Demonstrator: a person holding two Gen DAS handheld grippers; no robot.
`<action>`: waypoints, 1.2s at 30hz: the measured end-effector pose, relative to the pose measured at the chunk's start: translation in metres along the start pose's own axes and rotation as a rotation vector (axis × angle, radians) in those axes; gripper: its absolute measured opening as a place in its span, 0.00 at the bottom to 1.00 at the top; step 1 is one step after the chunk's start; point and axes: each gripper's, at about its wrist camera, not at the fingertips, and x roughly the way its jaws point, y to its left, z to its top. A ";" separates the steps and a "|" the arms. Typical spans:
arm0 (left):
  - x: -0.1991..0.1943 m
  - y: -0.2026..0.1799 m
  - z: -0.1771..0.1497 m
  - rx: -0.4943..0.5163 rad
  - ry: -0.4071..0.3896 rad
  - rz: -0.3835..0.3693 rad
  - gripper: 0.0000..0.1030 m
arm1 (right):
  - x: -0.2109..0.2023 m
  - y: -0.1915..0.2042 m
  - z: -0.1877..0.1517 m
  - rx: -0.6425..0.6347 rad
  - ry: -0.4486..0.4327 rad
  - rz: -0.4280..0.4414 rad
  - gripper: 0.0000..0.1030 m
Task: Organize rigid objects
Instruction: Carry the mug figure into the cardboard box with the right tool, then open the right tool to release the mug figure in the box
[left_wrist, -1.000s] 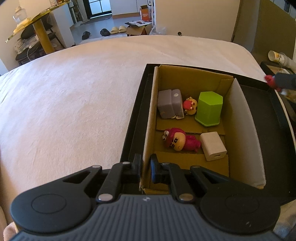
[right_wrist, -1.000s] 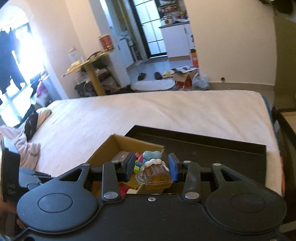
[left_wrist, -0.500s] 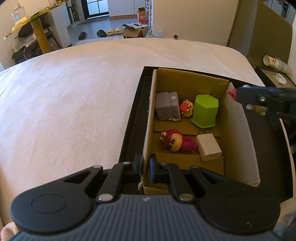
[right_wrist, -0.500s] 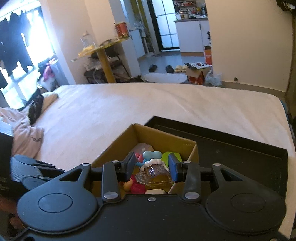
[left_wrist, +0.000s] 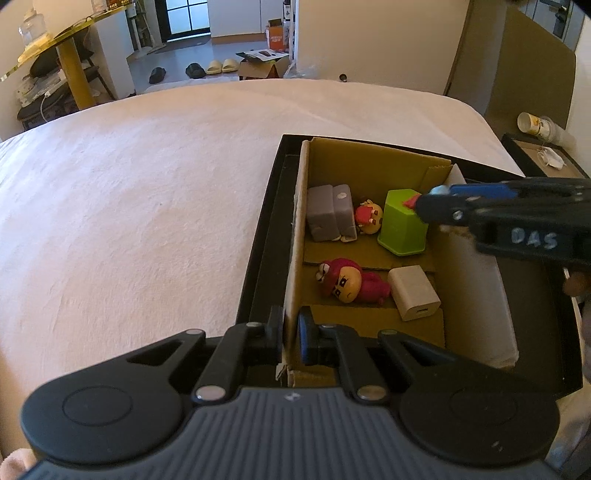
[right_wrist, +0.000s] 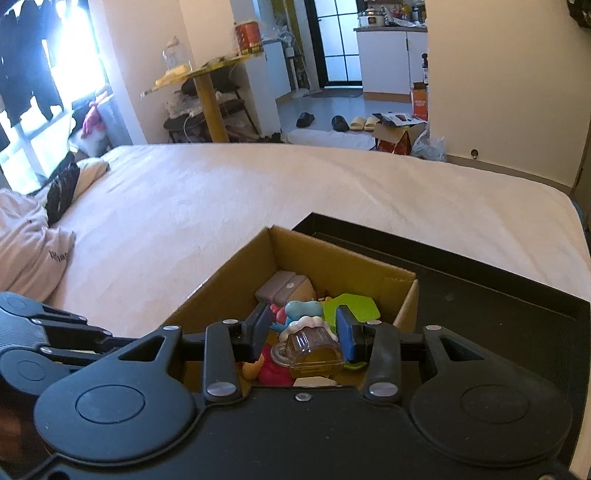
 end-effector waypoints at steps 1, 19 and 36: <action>0.000 0.001 0.000 0.000 0.000 -0.003 0.07 | 0.003 0.002 0.000 -0.008 0.007 -0.001 0.37; 0.001 0.007 0.000 -0.017 -0.001 -0.035 0.07 | 0.031 0.013 -0.011 -0.078 0.060 -0.006 0.38; -0.001 0.004 0.005 -0.018 0.028 -0.014 0.07 | 0.002 0.009 -0.005 -0.024 0.016 0.004 0.53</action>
